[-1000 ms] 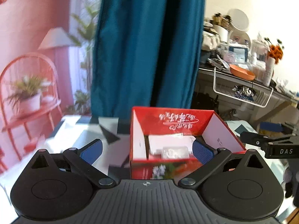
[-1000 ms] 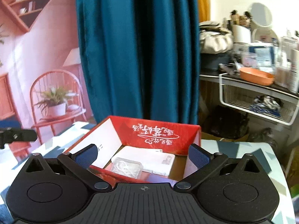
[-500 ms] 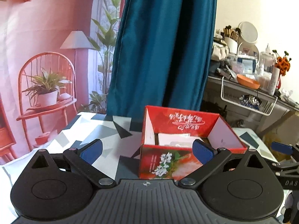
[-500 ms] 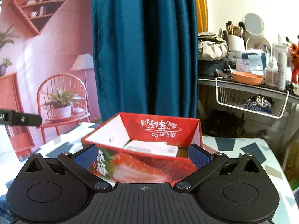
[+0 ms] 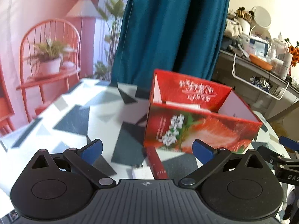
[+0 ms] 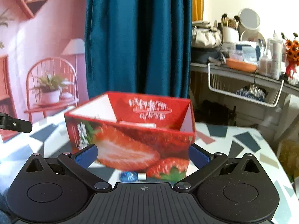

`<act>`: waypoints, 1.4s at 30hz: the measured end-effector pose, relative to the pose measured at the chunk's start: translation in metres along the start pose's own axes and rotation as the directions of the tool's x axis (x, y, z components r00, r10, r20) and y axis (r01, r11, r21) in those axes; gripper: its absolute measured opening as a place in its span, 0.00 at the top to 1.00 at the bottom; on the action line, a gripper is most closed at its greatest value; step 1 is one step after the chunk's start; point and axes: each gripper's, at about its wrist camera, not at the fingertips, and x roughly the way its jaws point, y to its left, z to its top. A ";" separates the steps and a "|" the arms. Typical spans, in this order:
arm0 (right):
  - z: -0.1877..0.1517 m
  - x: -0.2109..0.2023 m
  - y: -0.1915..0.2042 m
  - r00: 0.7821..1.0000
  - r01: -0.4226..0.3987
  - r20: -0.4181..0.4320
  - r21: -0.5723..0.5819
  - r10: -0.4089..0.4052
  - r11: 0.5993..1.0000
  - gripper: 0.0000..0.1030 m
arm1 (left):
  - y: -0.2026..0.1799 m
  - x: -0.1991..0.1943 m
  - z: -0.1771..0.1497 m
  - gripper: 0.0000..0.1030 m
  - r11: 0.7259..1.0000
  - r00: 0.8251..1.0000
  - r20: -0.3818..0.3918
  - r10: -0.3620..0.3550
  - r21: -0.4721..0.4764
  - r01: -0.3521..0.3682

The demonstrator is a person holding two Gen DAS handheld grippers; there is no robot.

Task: Organize rigid objects
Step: 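Move the left gripper to the white charger while the right gripper approaches the blue tape, then close the left gripper on the white charger while the right gripper grasps the blue correction tape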

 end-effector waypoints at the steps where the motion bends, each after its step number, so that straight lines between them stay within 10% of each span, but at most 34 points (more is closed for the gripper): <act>1: -0.003 0.005 -0.001 1.000 -0.006 -0.015 0.007 0.006 1.000 0.00 | 0.001 0.004 -0.003 0.00 1.000 1.000 -0.010 0.002 0.000 -0.002; 22: -0.042 0.068 0.003 0.989 -0.075 -0.130 0.000 0.074 0.997 0.03 | 0.005 0.043 -0.027 0.01 1.000 0.993 -0.115 0.027 0.002 -0.027; 42: -0.061 0.134 0.021 0.976 -0.017 -0.217 0.003 0.017 1.000 0.47 | 0.004 0.059 -0.037 0.03 0.999 0.990 -0.134 0.047 0.030 -0.044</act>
